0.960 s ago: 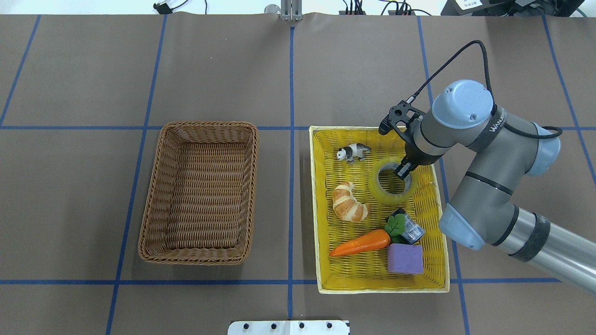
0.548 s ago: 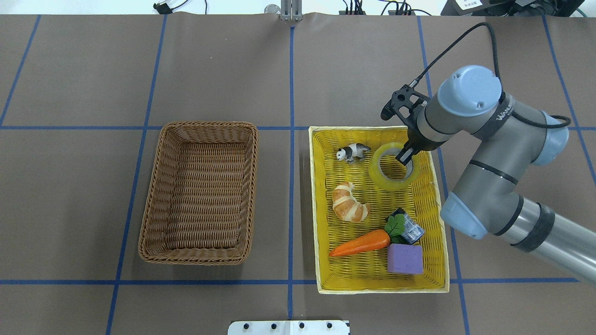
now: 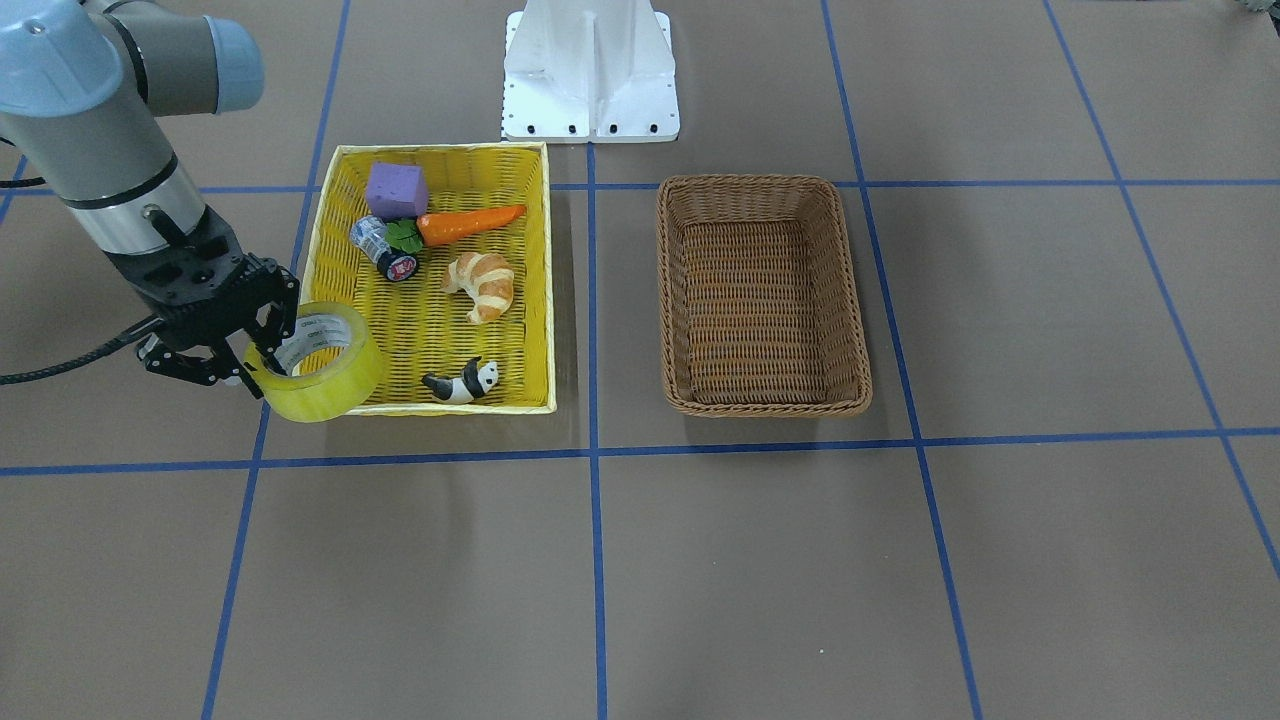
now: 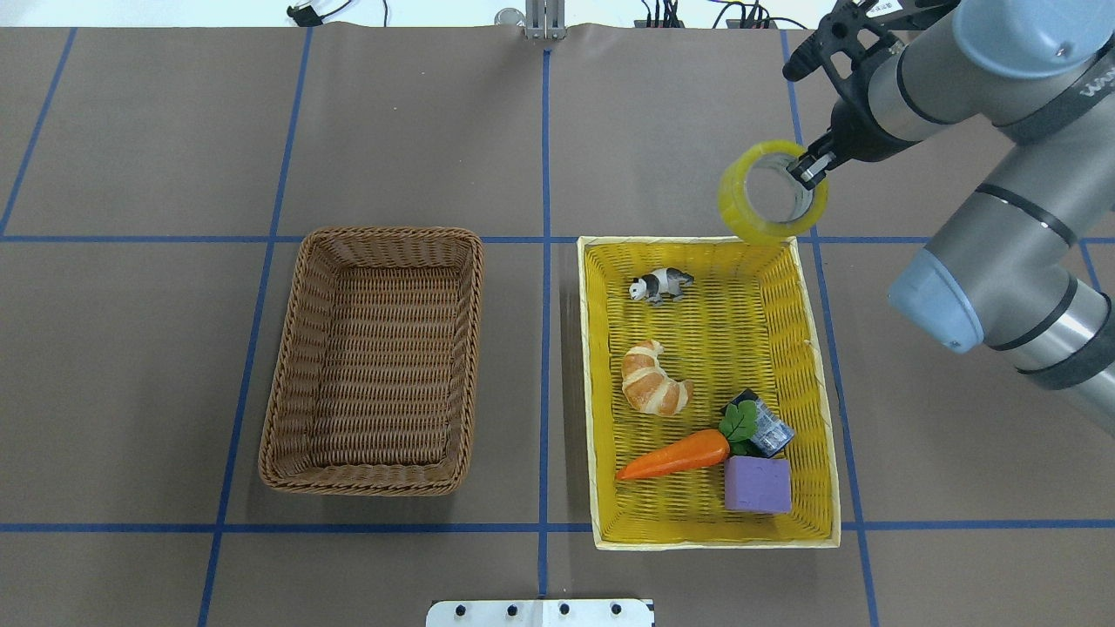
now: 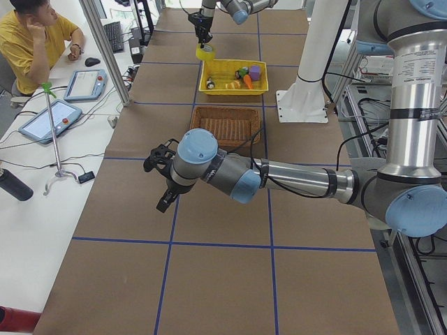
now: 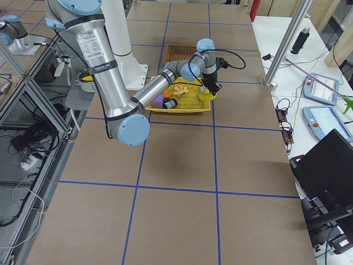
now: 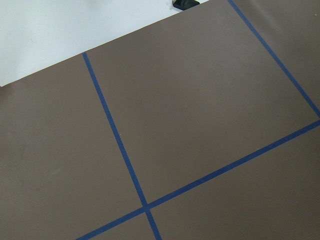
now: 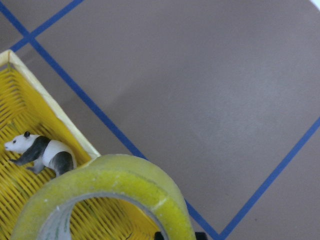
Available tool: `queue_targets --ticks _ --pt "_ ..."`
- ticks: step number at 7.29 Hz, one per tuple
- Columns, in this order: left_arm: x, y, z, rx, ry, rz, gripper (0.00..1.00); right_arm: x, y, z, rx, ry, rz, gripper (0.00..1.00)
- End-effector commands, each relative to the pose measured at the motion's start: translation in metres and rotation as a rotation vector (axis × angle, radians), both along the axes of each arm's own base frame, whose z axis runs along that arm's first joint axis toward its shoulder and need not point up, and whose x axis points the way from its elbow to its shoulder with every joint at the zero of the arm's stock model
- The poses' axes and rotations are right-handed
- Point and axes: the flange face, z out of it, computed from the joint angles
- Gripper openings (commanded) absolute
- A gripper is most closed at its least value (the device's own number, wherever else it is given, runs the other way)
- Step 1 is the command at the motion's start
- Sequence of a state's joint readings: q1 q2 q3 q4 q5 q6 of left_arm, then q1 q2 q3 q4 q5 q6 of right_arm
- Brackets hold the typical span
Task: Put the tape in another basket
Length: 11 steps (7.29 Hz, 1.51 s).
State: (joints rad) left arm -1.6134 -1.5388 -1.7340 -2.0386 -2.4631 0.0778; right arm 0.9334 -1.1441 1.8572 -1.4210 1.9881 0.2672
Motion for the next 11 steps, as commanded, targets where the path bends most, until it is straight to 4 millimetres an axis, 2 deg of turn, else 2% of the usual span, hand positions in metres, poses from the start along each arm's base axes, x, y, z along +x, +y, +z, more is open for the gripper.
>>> queue_targets --ticks 1,2,4,5,6,7,8,10,11 --pt "0.021 -0.002 -0.028 0.113 0.064 0.030 0.99 -0.018 0.009 -0.030 -0.071 -0.229 0.120 0.00" --pt "0.057 -0.021 -0.060 0.145 0.084 0.084 0.99 -0.038 0.022 -0.043 -0.116 -0.311 0.149 0.00" --pt "0.099 -0.046 -0.131 0.105 0.205 0.057 0.99 -0.114 0.055 -0.095 -0.103 -0.397 0.314 0.00" --pt "0.136 -0.051 -0.169 0.063 0.309 0.063 0.99 -0.137 0.070 -0.113 -0.066 -0.417 0.366 0.00" --pt "0.184 -0.054 -0.218 0.053 0.401 0.109 0.99 -0.150 0.083 -0.132 -0.073 -0.459 0.356 0.00" --pt "0.236 -0.045 -0.254 0.044 0.461 0.181 0.99 -0.160 0.093 -0.142 -0.065 -0.537 0.371 0.00" --pt "0.265 -0.041 -0.278 0.065 0.497 0.231 0.99 -0.177 0.100 -0.141 -0.041 -0.578 0.374 0.00" --pt "0.301 -0.032 -0.331 0.018 0.579 0.259 0.99 -0.196 0.109 -0.158 -0.033 -0.610 0.350 0.00" --pt "0.323 -0.026 -0.337 0.044 0.600 0.239 0.99 -0.201 0.115 -0.162 -0.034 -0.613 0.337 0.00"
